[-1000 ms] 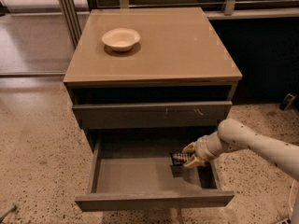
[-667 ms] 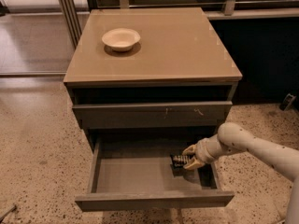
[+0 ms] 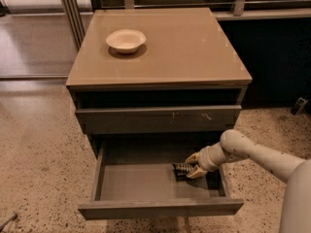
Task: Place rxbar chocolate into middle drawer
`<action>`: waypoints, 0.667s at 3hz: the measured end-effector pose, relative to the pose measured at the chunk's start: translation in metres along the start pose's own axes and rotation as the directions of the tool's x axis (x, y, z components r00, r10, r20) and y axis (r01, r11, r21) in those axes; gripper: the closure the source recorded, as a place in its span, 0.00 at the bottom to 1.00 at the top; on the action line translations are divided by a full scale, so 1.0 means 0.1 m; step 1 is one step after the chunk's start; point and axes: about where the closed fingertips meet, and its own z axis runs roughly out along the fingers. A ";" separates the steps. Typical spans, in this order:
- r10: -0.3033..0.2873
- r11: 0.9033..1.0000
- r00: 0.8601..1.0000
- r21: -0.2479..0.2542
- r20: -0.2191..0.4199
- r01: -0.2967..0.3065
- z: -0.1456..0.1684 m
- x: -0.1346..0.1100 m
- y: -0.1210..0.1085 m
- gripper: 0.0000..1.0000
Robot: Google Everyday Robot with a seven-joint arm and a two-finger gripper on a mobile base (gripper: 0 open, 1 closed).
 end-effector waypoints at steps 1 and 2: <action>0.007 1.000 1.000 -0.023 0.013 -0.007 0.17 0.02 -0.04 1.00; 0.007 1.000 1.000 -0.023 0.014 -0.007 0.17 0.02 -0.04 0.82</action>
Offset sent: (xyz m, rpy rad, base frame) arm 0.0051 0.0067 -0.0128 0.0115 0.0203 0.0080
